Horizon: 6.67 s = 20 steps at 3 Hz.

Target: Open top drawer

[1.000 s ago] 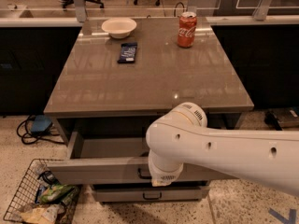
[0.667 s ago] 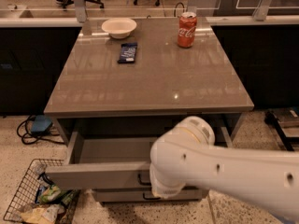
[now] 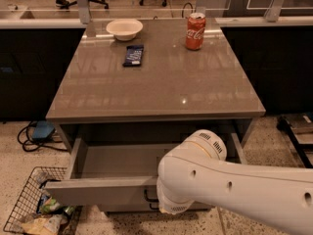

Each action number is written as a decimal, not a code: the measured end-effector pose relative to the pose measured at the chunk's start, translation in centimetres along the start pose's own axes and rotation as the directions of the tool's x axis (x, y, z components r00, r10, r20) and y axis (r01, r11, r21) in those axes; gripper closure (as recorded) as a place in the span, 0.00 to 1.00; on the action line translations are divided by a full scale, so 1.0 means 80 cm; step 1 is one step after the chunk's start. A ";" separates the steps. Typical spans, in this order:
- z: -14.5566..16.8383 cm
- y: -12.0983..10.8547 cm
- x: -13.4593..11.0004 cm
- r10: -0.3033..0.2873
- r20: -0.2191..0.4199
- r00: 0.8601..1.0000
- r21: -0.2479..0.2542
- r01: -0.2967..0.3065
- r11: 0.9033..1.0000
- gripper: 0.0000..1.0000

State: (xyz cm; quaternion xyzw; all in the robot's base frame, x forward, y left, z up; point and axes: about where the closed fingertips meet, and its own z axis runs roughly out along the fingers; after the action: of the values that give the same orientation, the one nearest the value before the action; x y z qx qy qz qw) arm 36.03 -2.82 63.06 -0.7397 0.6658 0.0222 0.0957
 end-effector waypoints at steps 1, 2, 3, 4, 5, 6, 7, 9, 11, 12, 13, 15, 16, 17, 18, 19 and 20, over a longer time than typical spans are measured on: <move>0.002 0.021 -0.002 -0.004 0.019 1.000 0.039 0.003 0.999 1.00; 0.002 0.046 -0.002 -0.012 0.032 0.999 0.076 0.009 0.997 1.00; 0.002 0.050 -0.003 -0.012 0.031 0.999 0.077 0.010 0.997 0.82; 0.001 0.050 -0.003 -0.014 0.029 0.999 0.078 0.011 0.997 0.59; 0.000 0.050 -0.003 -0.015 0.028 1.000 0.080 0.013 0.997 0.36; -0.001 0.051 -0.003 -0.016 0.026 1.000 0.082 0.014 0.997 0.13; -0.002 0.051 -0.003 -0.017 0.024 1.000 0.084 0.015 0.996 0.00; -0.002 0.051 -0.001 -0.010 0.019 1.000 0.068 0.009 0.998 0.00; -0.055 0.003 0.013 -0.042 -0.049 0.998 0.020 0.043 0.999 0.00; -0.095 -0.020 0.021 -0.062 -0.099 0.993 0.010 0.063 0.998 0.00; -0.132 -0.041 0.030 -0.078 -0.156 0.985 0.010 0.081 0.997 0.25; -0.131 -0.038 0.030 -0.077 -0.154 0.985 0.014 0.080 0.997 0.72; -0.132 -0.038 0.031 -0.077 -0.156 0.985 0.016 0.080 0.997 0.95; -0.119 -0.068 0.040 -0.086 -0.141 0.986 0.062 0.096 0.993 1.00; -0.094 -0.119 0.056 -0.117 -0.126 0.985 0.146 0.136 0.980 1.00; -0.079 -0.156 0.071 -0.130 -0.119 0.984 0.210 0.153 0.966 1.00; -0.069 -0.173 0.085 -0.121 -0.117 0.986 0.233 0.145 0.961 1.00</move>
Offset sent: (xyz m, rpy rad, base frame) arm -0.1363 0.0013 -0.0030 0.1895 -0.3159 0.0298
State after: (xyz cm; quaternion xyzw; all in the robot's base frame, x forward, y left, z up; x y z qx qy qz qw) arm 49.94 -9.13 68.90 -0.7659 0.6162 -0.1029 0.1522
